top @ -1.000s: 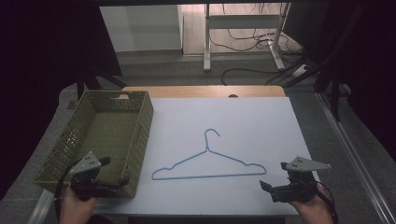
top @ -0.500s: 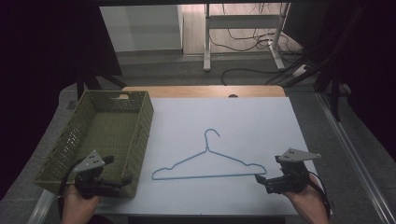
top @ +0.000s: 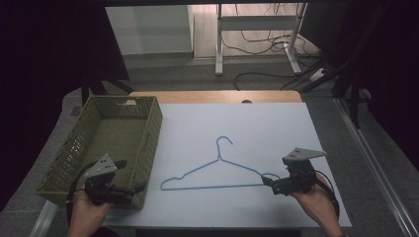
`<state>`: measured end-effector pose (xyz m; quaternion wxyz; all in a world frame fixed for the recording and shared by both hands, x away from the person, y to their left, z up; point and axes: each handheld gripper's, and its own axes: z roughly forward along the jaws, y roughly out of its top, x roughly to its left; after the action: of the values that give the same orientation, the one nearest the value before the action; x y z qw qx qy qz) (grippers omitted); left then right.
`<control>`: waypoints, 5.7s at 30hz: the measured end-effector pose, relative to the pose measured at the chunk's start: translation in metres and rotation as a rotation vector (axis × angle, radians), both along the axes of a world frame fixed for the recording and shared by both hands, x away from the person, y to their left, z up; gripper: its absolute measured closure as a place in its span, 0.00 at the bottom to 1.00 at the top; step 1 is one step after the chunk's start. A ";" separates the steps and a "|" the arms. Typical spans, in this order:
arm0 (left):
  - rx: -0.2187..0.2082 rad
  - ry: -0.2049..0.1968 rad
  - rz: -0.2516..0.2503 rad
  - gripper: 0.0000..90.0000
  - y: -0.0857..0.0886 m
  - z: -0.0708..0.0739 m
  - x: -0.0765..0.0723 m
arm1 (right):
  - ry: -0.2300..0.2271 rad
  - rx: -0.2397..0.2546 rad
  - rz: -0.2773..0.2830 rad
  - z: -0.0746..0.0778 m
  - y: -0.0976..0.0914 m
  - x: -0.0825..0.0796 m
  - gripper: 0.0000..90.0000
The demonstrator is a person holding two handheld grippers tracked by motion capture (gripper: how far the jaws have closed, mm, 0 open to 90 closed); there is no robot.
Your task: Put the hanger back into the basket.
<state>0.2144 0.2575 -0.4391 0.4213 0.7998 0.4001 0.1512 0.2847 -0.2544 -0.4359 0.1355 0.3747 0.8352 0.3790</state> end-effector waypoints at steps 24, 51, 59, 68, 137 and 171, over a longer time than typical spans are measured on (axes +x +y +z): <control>-0.007 0.046 -0.076 0.01 -0.049 0.007 0.018 | 0.037 -0.048 0.067 -0.011 0.034 0.038 0.01; -0.002 0.051 -0.187 0.00 -0.115 -0.017 0.042 | 0.073 -0.099 0.202 -0.034 0.077 0.077 0.36; -0.013 0.056 -0.179 0.00 -0.118 -0.027 0.053 | 0.085 -0.154 0.265 -0.051 0.092 0.092 0.60; 0.023 0.100 -0.188 0.01 -0.127 -0.041 0.066 | 0.105 -0.194 0.328 -0.066 0.104 0.105 0.83; 0.234 0.154 -0.402 0.95 -0.162 -0.072 0.137 | -0.013 -0.122 0.338 -0.034 0.103 0.089 0.65; 0.008 0.230 -0.371 0.34 -0.140 -0.021 0.117 | 0.104 0.264 0.192 -0.007 0.137 0.094 0.96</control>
<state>0.3317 0.1175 -0.4598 0.3903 0.8733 0.2910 -0.0198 0.3789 -0.1176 -0.4429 0.0049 0.3267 0.8161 0.4766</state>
